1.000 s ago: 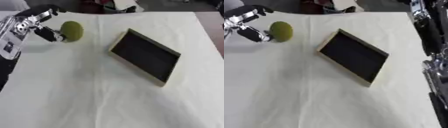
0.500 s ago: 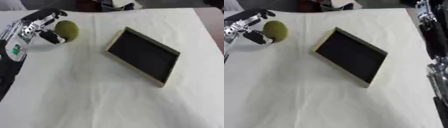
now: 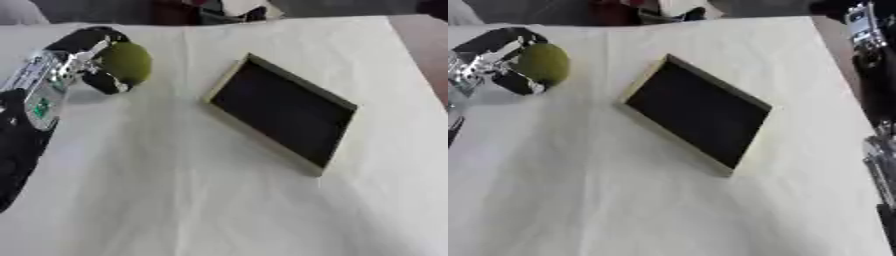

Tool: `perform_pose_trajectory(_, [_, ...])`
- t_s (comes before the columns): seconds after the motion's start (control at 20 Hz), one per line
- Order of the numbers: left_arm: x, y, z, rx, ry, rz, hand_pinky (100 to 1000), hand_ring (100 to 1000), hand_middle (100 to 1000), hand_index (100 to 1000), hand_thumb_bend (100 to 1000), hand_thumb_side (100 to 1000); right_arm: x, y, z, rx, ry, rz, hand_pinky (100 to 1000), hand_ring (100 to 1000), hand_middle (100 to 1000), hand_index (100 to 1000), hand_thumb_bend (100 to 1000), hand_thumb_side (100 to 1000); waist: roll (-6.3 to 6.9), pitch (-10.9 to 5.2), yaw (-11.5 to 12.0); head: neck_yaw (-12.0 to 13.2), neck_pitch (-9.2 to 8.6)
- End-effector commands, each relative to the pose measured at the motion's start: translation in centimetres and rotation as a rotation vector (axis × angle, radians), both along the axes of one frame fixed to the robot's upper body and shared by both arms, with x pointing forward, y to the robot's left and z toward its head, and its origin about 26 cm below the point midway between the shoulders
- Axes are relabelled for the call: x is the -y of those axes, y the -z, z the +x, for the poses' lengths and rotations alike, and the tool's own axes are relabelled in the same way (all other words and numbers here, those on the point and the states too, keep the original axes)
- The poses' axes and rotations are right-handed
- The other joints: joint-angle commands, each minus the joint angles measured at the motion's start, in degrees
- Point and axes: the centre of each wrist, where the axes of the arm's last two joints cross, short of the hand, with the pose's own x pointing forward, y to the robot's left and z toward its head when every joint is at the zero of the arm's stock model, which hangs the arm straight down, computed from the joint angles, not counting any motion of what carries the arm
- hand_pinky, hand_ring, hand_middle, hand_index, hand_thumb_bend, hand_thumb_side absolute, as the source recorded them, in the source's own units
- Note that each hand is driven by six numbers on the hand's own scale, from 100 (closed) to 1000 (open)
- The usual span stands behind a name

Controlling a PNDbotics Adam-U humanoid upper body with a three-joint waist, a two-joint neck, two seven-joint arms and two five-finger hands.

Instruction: Pick up objects on the table and place them in the box.

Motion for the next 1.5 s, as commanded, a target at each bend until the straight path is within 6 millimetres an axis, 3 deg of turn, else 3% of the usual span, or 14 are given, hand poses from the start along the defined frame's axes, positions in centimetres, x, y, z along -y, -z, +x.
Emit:
perform_pose_trajectory(0.05, [-0.7,-1.1,-0.1,0.114,-0.048,0.068,690,697,673,757,270,100,-0.1,-0.8,-0.5,0.034,-0.007,0.001,854,717,721,788,100,803,-0.02,-1.16,-0.1,0.2,-0.68])
perform_pose_trajectory(0.15, [-0.6,-1.0,-0.1,0.154,-0.039,0.075,633,655,616,722,221,100,0.0,-0.7,-0.5,0.03,-0.006,0.006,853,716,721,788,100,804,0.02,-1.19,0.1,0.1,-0.38])
perform_pose_trajectory(0.45, [0.4,-2.2,-1.0,0.173,0.089,0.057,605,643,624,715,185,100,0.2,-0.4,-0.5,0.015,0.005,0.014,853,715,719,787,100,805,0.13,-1.59,0.7,-0.5,0.67])
perform_pose_trajectory(0.85, [3.0,-6.0,-4.4,0.195,0.268,0.025,600,653,641,727,186,100,0.6,-0.1,-0.5,0.001,0.025,0.018,852,713,715,786,100,801,0.12,-2.84,1.9,-1.5,2.67])
perform_pose_trajectory(1.15, [7.1,-7.9,-8.3,0.242,0.454,0.057,607,646,638,725,176,100,0.7,-0.2,-0.5,0.009,0.032,0.022,851,713,715,786,100,793,-0.47,-3.95,2.5,-1.5,3.76])
perform_pose_trajectory(1.5, [13.1,-8.2,-13.0,0.283,0.695,0.095,601,637,630,719,169,100,1.0,-1.0,-0.6,0.061,0.054,0.058,852,722,722,788,100,750,-1.26,-5.11,2.9,-1.3,4.56])
